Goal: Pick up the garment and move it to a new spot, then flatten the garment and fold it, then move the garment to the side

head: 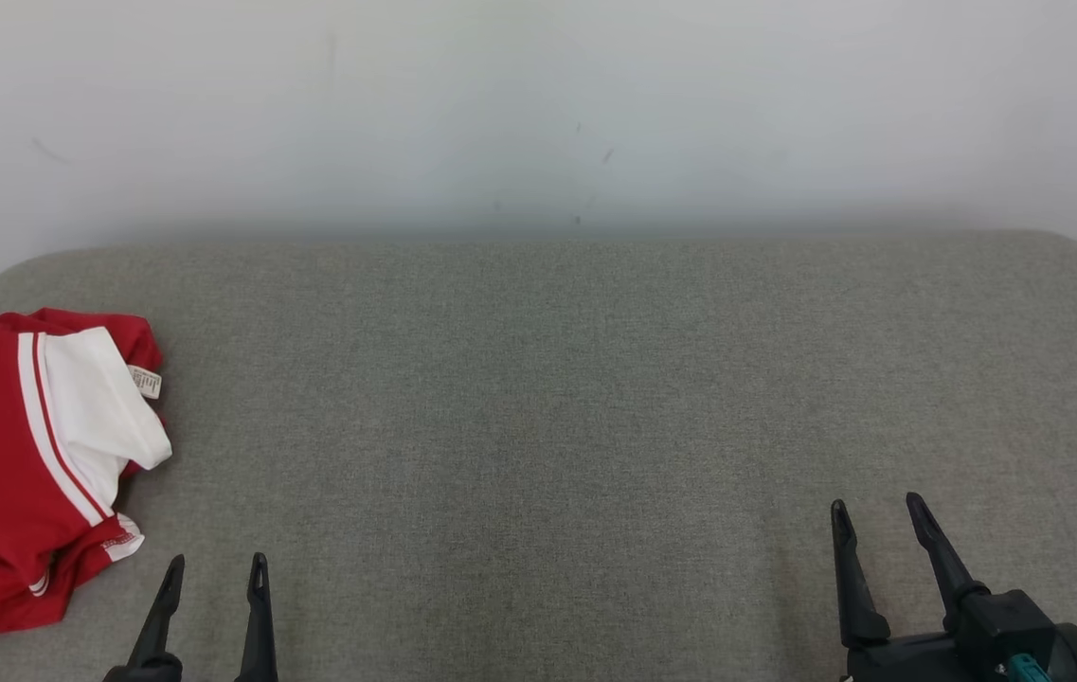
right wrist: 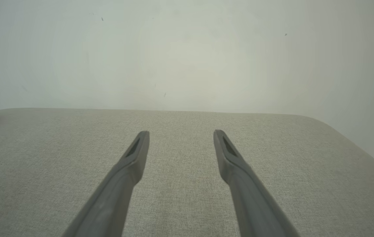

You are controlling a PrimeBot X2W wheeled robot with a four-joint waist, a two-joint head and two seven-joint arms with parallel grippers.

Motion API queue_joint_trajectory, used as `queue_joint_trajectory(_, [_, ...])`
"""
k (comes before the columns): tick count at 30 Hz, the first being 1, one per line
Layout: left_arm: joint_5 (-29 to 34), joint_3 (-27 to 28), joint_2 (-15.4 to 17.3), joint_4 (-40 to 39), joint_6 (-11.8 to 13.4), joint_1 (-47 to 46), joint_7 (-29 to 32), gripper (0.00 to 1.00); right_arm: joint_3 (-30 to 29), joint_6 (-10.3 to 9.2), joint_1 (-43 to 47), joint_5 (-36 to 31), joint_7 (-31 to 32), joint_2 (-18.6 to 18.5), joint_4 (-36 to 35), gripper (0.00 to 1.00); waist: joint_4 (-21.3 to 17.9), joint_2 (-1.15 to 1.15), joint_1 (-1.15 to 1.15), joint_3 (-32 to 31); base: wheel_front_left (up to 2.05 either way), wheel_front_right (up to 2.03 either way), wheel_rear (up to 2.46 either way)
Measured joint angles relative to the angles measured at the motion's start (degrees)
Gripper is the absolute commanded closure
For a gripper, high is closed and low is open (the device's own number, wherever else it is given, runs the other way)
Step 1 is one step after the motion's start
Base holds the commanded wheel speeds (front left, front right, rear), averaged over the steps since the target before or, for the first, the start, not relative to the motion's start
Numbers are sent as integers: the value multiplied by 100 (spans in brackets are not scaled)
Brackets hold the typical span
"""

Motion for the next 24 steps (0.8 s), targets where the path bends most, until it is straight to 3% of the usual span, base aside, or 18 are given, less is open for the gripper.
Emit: queue_joint_trajectory(24, [-9,89,-46,75,-62,-3,0,0,-18,0,3,341,0,0,56,0,19,0,0,5,0,0,0])
